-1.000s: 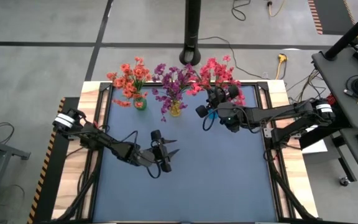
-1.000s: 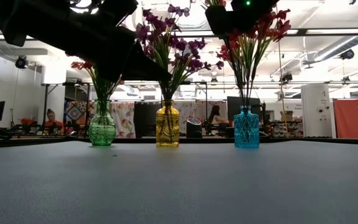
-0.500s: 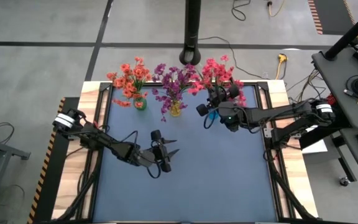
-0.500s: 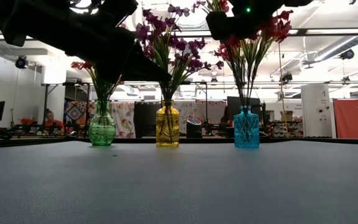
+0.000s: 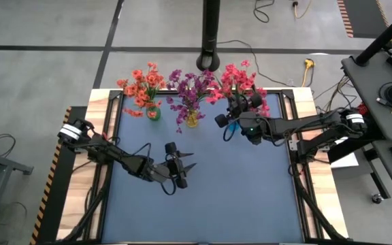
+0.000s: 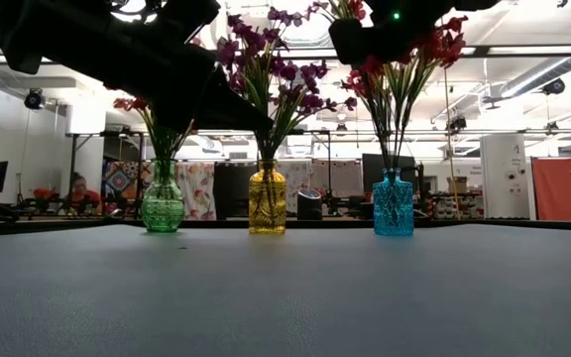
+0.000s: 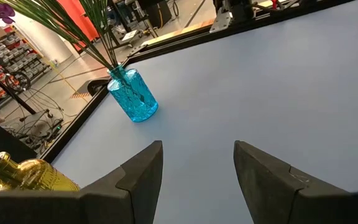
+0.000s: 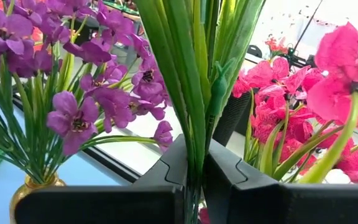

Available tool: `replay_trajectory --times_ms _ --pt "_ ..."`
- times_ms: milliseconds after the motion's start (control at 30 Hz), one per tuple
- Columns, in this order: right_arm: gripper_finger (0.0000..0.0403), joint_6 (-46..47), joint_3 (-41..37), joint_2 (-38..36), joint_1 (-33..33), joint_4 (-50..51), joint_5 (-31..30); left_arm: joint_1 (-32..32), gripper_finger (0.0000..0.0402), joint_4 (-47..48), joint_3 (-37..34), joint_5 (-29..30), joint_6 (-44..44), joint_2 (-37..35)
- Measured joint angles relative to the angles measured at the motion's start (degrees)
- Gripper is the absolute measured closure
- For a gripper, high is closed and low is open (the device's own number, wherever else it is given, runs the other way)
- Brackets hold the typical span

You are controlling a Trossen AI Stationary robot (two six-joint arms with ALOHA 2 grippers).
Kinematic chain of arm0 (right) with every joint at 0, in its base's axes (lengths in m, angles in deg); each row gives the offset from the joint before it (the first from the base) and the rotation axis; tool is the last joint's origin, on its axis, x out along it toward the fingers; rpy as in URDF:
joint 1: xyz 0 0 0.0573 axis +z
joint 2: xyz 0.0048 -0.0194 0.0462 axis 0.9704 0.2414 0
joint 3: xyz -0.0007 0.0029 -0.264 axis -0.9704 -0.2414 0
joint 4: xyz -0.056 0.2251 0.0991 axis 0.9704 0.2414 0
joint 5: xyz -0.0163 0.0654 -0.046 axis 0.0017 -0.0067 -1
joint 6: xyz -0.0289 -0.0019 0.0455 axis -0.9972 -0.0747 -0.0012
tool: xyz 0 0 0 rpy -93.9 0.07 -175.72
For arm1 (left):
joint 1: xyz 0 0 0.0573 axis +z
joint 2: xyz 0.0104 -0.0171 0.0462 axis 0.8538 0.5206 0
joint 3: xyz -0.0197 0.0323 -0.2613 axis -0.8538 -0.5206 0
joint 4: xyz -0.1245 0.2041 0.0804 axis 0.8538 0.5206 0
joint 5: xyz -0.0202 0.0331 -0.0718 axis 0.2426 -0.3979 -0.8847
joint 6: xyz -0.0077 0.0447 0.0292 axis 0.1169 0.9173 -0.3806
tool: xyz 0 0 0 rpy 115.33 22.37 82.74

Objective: Sort flowers into vase by color
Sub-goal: Put the pink flowers into the blue vase

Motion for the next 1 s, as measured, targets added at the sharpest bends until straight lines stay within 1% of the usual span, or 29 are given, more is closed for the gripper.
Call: replay_trajectory --times_ms 367,600,800,867,1000 --pt "0.0381 -0.45 0.00 0.00 -0.09 0.44 -0.17 0.00 0.0221 0.36 0.00 0.00 0.04 0.00" --pt "0.0381 -1.29 -0.02 0.00 -0.09 0.46 -0.19 0.00 0.0221 3.61 0.00 0.00 0.08 0.00" --pt "0.0381 -2.07 -0.02 0.00 -0.09 0.46 -0.19 -0.04 0.0221 3.60 0.00 -0.17 0.41 0.00" --pt "0.0381 -2.48 -0.02 0.00 -0.09 0.46 -0.19 -0.06 0.0221 3.57 0.00 -2.03 0.72 0.00" --pt "0.0381 -2.49 -0.02 0.00 -0.09 0.48 -0.19 0.18 0.0221 0.86 0.10 -7.82 1.27 0.68"
